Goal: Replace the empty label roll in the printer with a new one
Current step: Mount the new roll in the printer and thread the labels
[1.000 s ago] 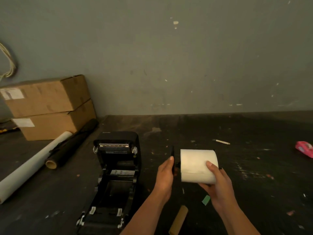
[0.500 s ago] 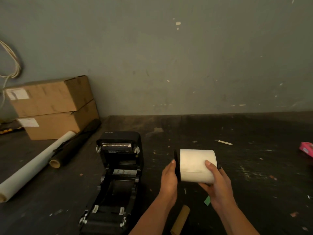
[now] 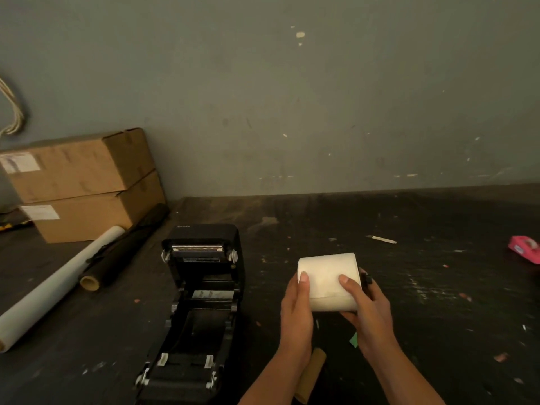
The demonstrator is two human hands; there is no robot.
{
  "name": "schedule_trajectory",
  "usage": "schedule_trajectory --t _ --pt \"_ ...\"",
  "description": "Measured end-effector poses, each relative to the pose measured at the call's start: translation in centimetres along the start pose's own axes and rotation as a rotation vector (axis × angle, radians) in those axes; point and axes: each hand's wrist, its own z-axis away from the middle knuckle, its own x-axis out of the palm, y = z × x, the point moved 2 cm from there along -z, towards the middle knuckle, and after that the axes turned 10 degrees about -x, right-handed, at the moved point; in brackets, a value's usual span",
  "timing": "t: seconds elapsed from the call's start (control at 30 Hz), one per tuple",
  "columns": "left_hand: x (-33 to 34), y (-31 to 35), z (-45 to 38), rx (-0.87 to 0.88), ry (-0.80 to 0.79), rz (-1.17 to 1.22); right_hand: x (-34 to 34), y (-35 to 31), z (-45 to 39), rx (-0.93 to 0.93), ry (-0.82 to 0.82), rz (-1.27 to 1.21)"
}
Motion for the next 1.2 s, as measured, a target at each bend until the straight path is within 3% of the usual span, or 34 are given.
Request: schedule_trajectory --t 0.23,0.53,0.67,0.77,0.97,1.2 --pt "-0.9 1.1 -0.4 -0.031 -0.001 0.075 0.1 0.0 -0.1 -0.077 -0.022 0.089" --pt "-1.8 1.9 -0.7 -0.24 0.052 0.1 0.9 1.2 0.3 -0.158 -0.119 0.413" --pt "-3.4 1.4 -0.3 -0.23 0.083 0.185 2.0 1.5 0.8 -0.138 -0.24 0.492" --pt "-4.9 1.7 0.0 -0.206 0.067 0.223 3.1 1.0 1.6 -0.109 -0.328 0.398" --pt "-7.7 3.1 1.2 -0.144 0.11 0.24 6.0 1.3 2.7 -0.17 -0.255 0.392" --pt "-13.1 5.2 2.4 -0.084 0.175 0.247 11.1 1.8 5.2 -0.3 -0.328 0.5"
